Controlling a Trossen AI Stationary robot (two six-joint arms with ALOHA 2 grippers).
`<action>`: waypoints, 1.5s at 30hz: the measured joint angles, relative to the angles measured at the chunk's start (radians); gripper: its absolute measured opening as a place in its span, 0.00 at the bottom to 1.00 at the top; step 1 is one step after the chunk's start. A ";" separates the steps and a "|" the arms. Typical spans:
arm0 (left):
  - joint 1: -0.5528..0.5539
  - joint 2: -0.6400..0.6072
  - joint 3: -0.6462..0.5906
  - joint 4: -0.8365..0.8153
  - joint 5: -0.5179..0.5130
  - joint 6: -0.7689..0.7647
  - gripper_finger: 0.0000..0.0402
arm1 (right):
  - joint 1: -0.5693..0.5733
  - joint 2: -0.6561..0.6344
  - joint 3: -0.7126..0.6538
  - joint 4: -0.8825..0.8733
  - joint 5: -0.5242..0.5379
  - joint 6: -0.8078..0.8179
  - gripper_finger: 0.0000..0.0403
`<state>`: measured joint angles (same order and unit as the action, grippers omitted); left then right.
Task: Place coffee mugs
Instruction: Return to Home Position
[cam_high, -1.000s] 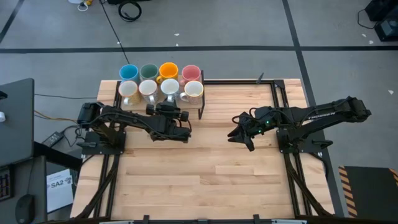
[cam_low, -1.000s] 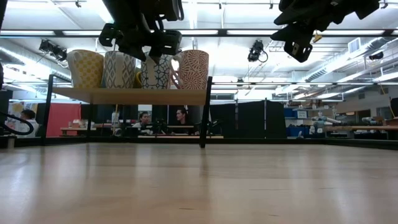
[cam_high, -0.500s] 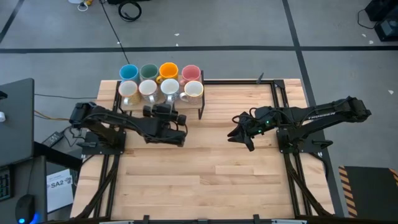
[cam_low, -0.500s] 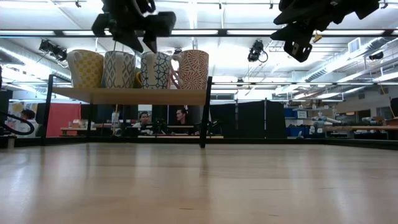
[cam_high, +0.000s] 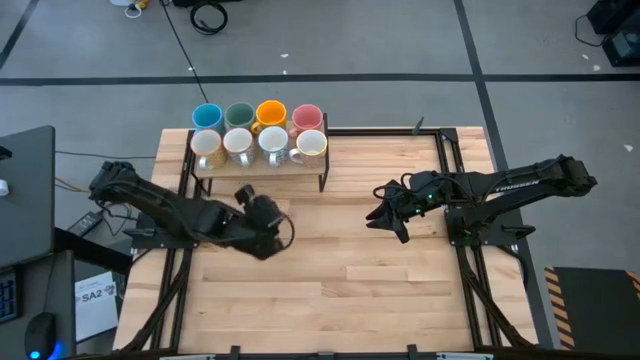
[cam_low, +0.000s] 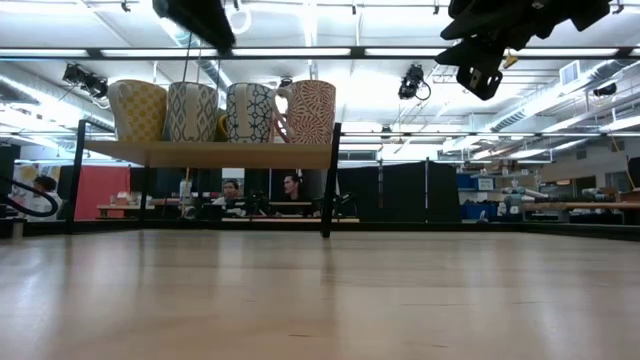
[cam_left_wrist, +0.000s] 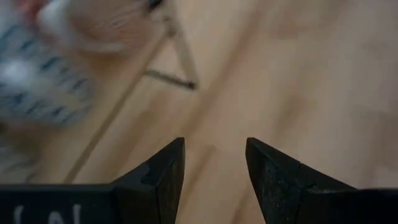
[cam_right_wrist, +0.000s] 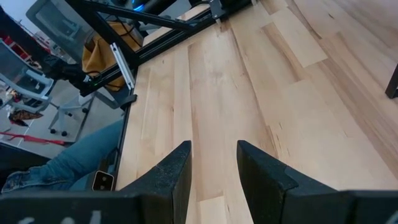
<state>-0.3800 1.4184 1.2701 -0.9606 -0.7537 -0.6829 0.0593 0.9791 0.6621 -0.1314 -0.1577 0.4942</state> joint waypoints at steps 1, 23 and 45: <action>-0.015 -0.007 0.000 0.030 0.017 0.059 0.44 | 0.000 0.000 0.000 0.000 0.000 0.000 0.33; -0.104 -0.553 -0.332 0.488 0.046 0.661 0.44 | 0.000 0.000 0.000 0.003 -0.001 0.000 0.33; -0.096 -1.339 -1.029 0.930 0.045 0.944 0.44 | 0.000 0.000 0.000 0.003 -0.001 0.000 0.33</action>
<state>-0.4759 0.0791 0.2407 -0.0309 -0.7090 0.2612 0.0593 0.9787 0.6621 -0.1284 -0.1589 0.4946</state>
